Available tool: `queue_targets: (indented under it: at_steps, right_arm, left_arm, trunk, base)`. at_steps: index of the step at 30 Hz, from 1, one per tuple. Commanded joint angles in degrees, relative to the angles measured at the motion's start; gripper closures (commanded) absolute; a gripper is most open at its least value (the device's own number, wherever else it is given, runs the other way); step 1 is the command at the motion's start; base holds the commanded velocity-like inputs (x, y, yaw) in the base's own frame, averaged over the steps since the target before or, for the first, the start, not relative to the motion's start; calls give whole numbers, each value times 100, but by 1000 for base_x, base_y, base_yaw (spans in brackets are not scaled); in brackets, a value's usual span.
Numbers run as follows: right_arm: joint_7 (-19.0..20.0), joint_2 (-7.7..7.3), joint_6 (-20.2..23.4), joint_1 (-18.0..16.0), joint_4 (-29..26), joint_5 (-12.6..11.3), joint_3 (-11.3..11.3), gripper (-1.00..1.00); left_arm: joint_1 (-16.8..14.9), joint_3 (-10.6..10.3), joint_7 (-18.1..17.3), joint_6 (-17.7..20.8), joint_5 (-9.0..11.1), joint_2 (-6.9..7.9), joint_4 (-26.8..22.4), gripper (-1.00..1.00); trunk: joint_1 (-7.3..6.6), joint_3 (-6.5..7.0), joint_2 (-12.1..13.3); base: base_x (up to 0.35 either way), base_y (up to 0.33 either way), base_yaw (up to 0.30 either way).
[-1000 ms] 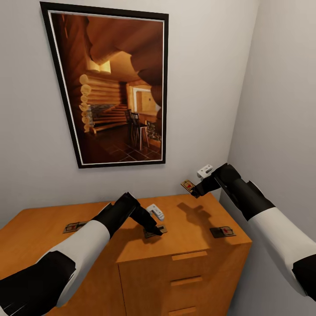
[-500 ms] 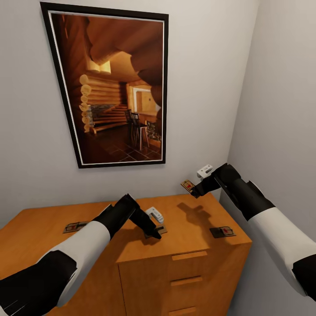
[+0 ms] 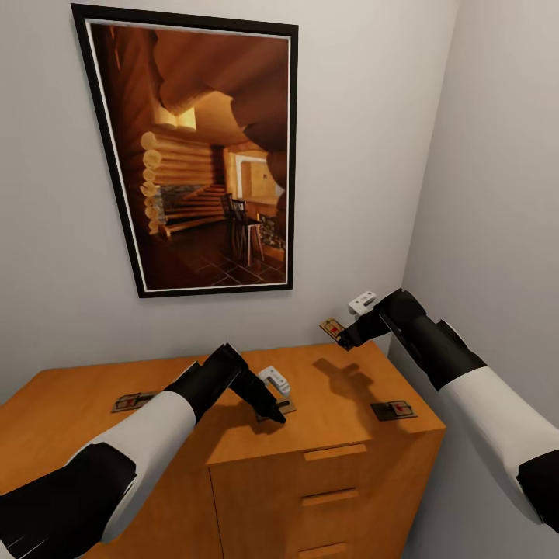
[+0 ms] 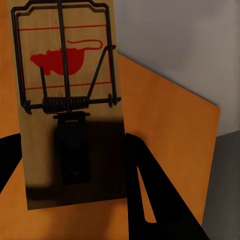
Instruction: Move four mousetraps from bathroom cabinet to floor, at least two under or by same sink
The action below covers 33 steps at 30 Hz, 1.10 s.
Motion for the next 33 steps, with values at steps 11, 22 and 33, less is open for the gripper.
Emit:
queue_targets:
  at_steps: [11, 22, 33]
  right_arm:
    - [31, -5, 15, -6, -7, 49, 11, 100]
    - [31, -5, 15, -6, -7, 49, 12, 100]
    - [30, -9, 15, -6, -7, 49, 7, 100]
  left_arm:
    - [2, -2, -41, 44, -44, 7, 97, -100]
    - [2, -8, -38, 38, -47, 10, 118, -100]
    - [2, -8, -38, 37, -59, 19, 101, -100]
  trunk:
    - [1, -9, -3]
    - [1, -9, -3]
    - [1, -9, -3]
  base:
    - [0, 0, 0]
    - [0, 0, 0]
    - [-13, 0, 0]
